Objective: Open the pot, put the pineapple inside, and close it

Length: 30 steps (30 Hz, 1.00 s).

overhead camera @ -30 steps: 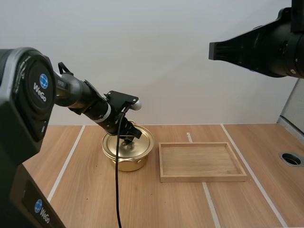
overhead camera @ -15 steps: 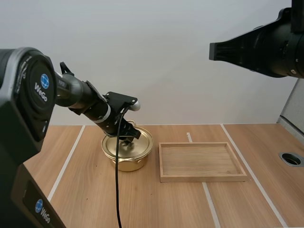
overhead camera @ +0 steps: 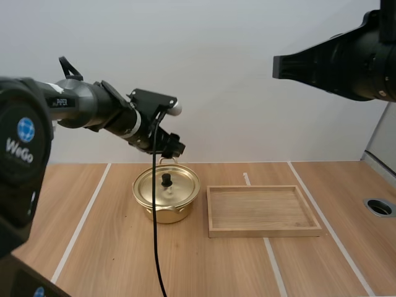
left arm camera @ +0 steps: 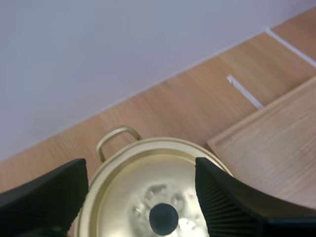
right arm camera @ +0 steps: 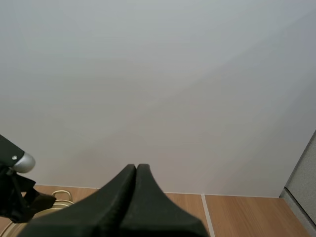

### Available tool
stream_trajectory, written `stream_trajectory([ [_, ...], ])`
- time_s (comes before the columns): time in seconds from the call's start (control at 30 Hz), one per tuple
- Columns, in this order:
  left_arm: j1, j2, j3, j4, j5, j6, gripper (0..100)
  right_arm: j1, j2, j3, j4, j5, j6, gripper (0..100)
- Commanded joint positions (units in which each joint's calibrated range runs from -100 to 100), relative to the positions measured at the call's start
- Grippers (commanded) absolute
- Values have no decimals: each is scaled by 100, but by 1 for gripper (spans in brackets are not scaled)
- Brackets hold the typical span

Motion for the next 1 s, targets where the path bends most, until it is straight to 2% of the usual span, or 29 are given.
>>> stream_trajectory([
  [0.0, -17, -673, -63, -202, -554, -91, 100, -22, -55, 10, -35, -33, 7, 0],
  [0.4, -10, -3282, -51, -249, -3199, -239, 100, -22, -55, 10, -35, -33, 7, 0],
  [0.63, -10, -4260, -50, -238, -3288, -379, 100, -22, -55, 10, -35, -33, 7, 0],
  [0.67, -10, -4392, -50, -187, -3288, -379, 98, -22, -55, 10, -35, -33, 7, 0],
  [0.8, -10, -4929, 84, 124, -3490, -379, 78, -22, -55, 10, -35, -33, 7, 0],
  [0.9, -10, -5401, 421, 362, -4530, -379, 63, -22, -55, 10, -35, -33, 7, 0],
  [0.97, -10, -5761, 829, 374, -5763, -386, 53, -22, -55, 10, -35, -33, 7, 0],
])
